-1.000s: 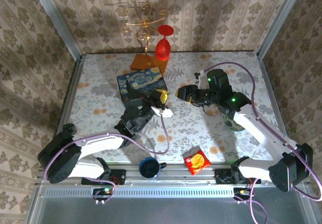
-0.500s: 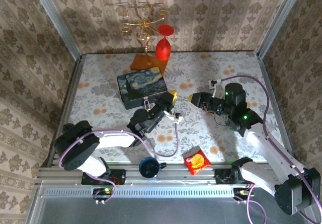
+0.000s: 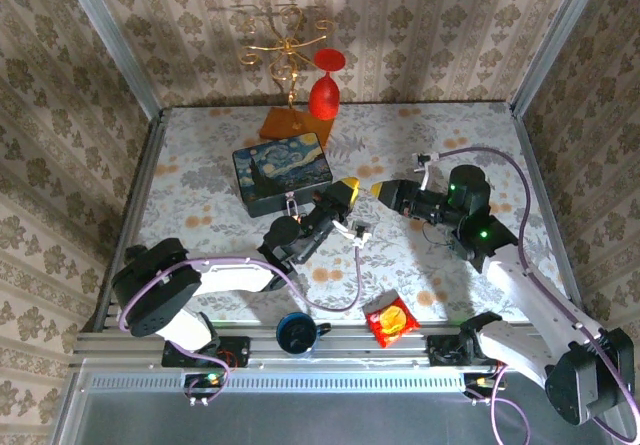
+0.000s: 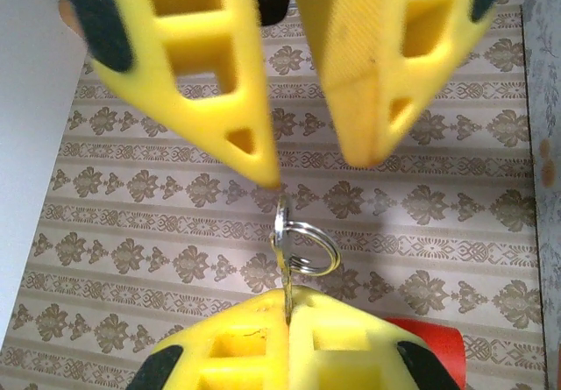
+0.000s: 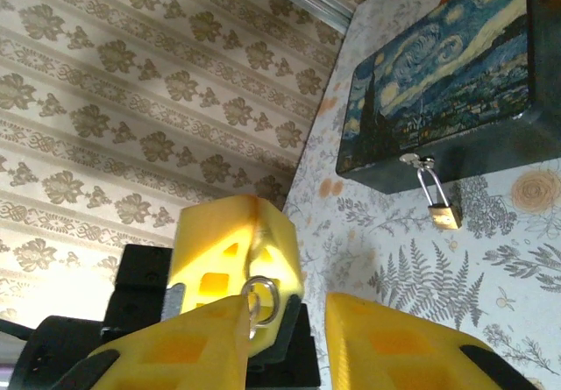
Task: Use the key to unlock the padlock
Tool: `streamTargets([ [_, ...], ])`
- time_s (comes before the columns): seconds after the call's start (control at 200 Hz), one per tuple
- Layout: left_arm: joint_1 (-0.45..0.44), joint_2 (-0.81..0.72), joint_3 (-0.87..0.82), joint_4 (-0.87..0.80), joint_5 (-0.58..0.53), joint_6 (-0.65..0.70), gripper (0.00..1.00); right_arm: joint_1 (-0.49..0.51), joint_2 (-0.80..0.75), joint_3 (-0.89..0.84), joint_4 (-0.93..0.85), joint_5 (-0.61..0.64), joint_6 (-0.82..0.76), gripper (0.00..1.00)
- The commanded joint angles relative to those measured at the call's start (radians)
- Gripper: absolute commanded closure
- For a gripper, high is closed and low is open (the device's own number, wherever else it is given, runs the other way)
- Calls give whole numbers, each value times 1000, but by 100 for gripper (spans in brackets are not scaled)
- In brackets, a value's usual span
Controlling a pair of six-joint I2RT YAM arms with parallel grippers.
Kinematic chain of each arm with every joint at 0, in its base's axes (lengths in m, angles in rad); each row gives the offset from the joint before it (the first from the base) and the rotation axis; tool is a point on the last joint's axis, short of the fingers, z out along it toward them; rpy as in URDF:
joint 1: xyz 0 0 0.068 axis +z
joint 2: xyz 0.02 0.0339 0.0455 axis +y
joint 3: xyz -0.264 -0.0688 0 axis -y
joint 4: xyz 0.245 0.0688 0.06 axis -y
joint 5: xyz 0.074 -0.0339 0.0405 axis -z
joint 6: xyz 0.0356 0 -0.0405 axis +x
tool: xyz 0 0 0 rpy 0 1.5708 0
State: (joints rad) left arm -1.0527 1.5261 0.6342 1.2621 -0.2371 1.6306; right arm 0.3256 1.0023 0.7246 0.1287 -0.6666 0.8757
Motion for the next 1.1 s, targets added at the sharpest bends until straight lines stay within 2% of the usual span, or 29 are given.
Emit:
streamTargets([
  [0.0,-3,5,28,30,-15,17,100,9,12,45,28,-27,1,71],
  [0.32,-1,9,16,30,-29,17,100,54,51,113,-40,-12,-73,59],
  [0.56,-1,6,12,30,-33,21,100,66,71,152,-121,33,-117,59],
  [1.096,1,-3,7,30,-40,15,100,90,92,180,-191,76,-142,78],
])
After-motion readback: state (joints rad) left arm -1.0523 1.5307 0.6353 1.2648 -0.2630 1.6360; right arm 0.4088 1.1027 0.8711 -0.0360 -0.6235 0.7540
